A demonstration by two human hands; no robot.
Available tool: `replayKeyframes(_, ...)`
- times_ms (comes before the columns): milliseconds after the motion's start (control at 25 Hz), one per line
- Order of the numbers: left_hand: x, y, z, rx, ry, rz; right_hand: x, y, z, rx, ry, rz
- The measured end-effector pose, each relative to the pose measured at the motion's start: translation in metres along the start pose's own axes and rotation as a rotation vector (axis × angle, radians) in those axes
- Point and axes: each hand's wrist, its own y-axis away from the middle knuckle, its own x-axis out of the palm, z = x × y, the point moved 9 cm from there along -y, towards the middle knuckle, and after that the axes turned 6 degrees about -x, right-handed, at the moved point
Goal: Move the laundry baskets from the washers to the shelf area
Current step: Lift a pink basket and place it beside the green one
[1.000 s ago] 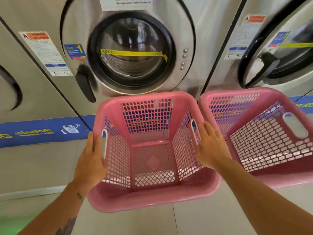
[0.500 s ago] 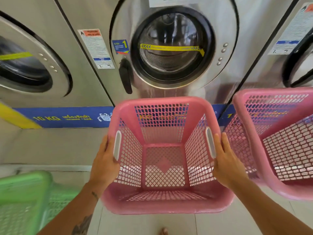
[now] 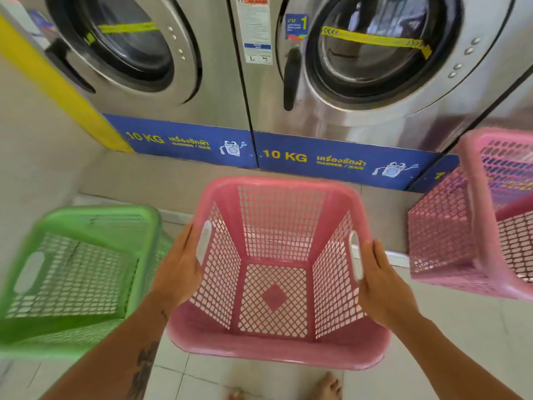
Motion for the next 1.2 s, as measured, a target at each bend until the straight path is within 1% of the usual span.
replayKeyframes(80,0.018,0.005,0.022,-0.027,-0.014,0.028,0.024,-0.001,0.01,0.019,0.002,0.026)
replayKeyframes(200,0.057,0.006,0.053,-0.014,0.024,0.054,0.063,-0.006,0.019,0.052,0.014,-0.005)
replayKeyframes(400,0.121,0.02,0.095,-0.035,0.029,0.083,0.129,0.003,0.019,0.15,0.06,-0.01)
replayKeyframes(520,0.133,0.029,0.108,0.018,0.02,0.104,0.164,0.022,0.022,0.191,0.043,0.037)
replayKeyframes(600,0.133,0.033,0.116,0.05,-0.014,0.145,0.173,0.033,0.027,0.211,0.03,0.045)
replayKeyframes(720,0.127,0.031,0.121,0.065,-0.079,0.222,0.162,0.036,0.035,0.202,0.061,0.07)
replayKeyframes(840,0.113,0.028,0.11,-0.01,-0.111,0.339,0.132,0.036,0.05,0.182,0.026,0.08)
replayKeyframes(960,0.087,0.037,0.086,-0.093,-0.018,0.416,0.109,0.05,0.057,0.221,-0.03,0.12)
replayKeyframes(1080,0.057,0.048,0.049,-0.062,0.037,0.418,0.081,0.067,0.061,0.214,-0.072,0.124)
replayKeyframes(1200,0.032,0.06,-0.004,-0.044,0.206,0.412,0.044,0.09,0.05,0.203,-0.136,0.083)
